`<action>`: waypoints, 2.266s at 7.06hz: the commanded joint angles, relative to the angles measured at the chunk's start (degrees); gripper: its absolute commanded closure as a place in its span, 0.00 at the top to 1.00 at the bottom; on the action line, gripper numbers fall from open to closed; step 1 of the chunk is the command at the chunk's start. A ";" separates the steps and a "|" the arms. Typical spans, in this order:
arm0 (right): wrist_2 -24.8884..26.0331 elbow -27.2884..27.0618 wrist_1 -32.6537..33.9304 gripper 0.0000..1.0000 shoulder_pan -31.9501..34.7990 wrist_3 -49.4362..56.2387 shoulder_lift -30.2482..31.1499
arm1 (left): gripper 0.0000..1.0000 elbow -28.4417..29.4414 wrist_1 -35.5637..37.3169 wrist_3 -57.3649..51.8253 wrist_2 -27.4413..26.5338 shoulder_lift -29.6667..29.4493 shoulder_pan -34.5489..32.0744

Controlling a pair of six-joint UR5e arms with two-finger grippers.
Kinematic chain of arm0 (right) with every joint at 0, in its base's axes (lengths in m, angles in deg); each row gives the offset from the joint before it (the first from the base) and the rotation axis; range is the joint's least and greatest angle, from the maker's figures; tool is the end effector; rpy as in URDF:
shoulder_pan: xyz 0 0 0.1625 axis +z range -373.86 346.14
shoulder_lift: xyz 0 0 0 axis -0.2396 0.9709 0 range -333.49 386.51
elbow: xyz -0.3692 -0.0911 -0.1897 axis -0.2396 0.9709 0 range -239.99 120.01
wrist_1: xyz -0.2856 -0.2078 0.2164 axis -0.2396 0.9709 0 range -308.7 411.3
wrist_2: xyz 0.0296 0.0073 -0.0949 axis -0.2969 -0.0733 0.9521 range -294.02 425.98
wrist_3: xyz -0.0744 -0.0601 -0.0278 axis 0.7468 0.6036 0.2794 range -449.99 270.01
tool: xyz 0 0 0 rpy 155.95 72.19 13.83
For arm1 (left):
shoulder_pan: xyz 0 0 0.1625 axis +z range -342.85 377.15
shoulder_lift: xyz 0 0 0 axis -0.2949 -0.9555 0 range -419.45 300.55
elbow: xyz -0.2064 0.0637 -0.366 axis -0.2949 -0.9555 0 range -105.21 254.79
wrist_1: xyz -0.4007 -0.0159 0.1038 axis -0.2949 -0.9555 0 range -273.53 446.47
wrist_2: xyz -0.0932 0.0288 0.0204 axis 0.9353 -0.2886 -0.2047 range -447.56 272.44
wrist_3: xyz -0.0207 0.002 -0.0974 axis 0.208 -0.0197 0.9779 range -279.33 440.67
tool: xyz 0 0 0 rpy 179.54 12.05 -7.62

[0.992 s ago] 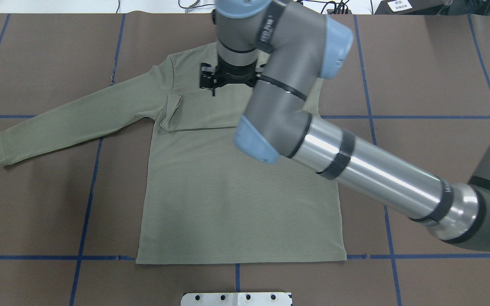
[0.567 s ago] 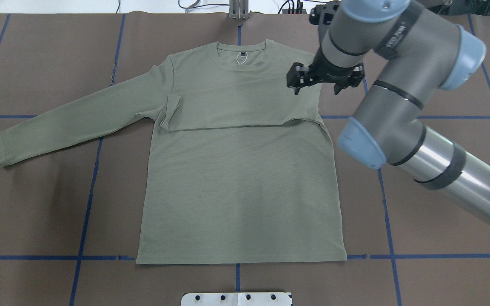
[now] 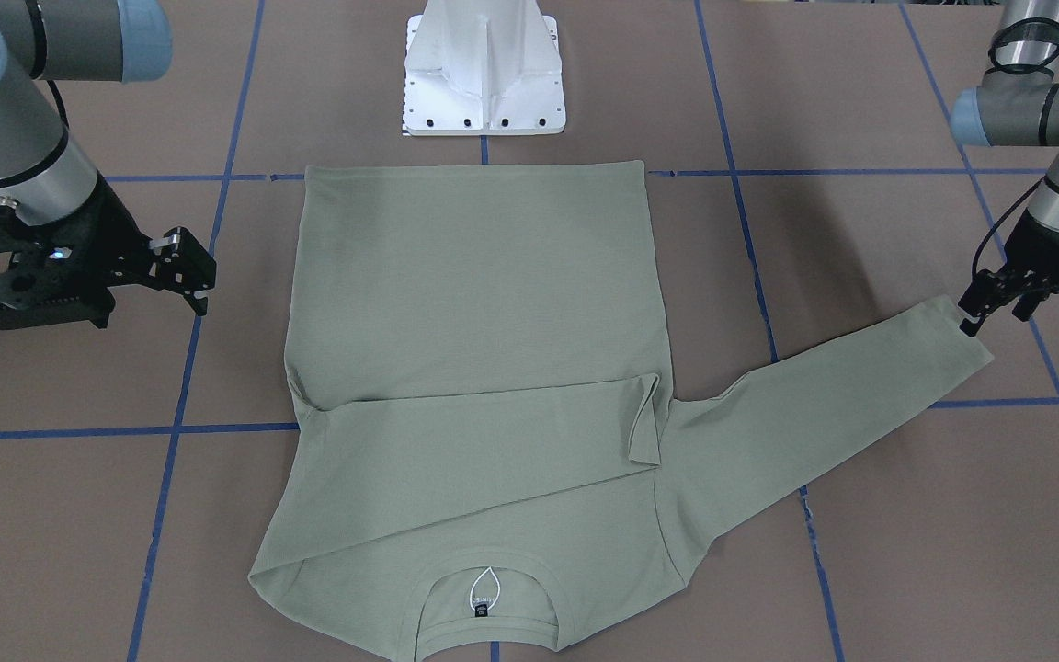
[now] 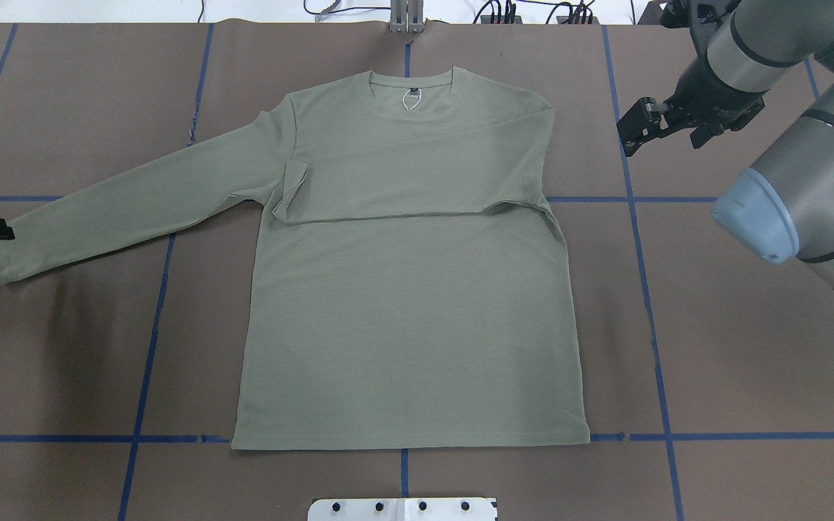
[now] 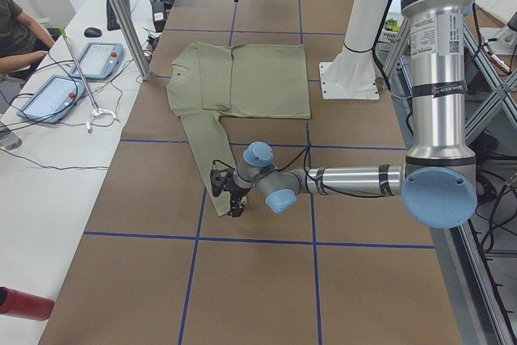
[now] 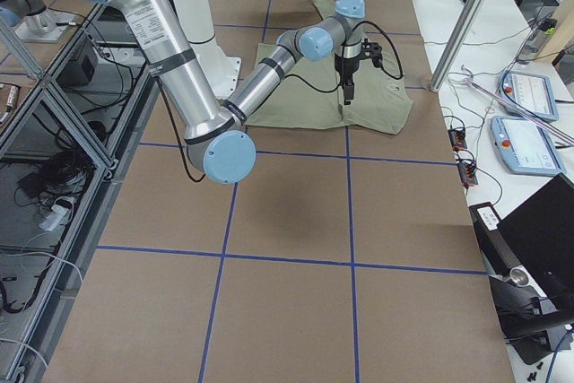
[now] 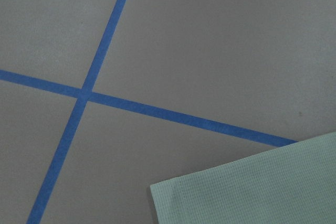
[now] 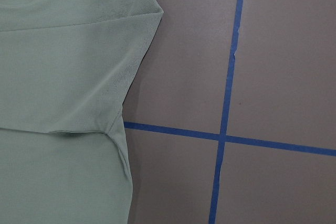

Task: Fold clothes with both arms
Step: 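Withdraw the right gripper from the shirt while the left gripper approaches the other cuff, then grasp the cuff of the sleeve nearest the left gripper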

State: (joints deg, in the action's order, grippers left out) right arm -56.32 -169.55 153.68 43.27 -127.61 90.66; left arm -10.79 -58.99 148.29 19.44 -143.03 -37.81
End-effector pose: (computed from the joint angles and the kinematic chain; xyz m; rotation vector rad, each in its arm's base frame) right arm -0.2530 -0.5391 0.2820 0.1417 -0.7705 -0.0837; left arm 0.1877 -0.4491 0.6563 0.2652 0.7852 -0.4205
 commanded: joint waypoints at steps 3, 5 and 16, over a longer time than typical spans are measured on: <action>-0.48 -1.01 0.19 1.00 0.26 0.44 0.36 | 1.00 1.12 0.09 1.29 -3.28 -0.18 2.40; -0.48 -1.10 0.10 1.00 0.17 0.36 0.36 | 1.00 2.53 0.00 1.12 -3.29 -0.62 2.49; -0.48 -2.33 0.28 1.00 0.26 -0.26 0.53 | 0.87 2.70 -0.09 1.56 -3.11 -0.71 2.84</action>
State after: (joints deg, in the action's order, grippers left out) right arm -56.80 -171.86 153.95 43.53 -127.87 91.19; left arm -8.14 -59.07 149.82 16.29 -143.72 -35.02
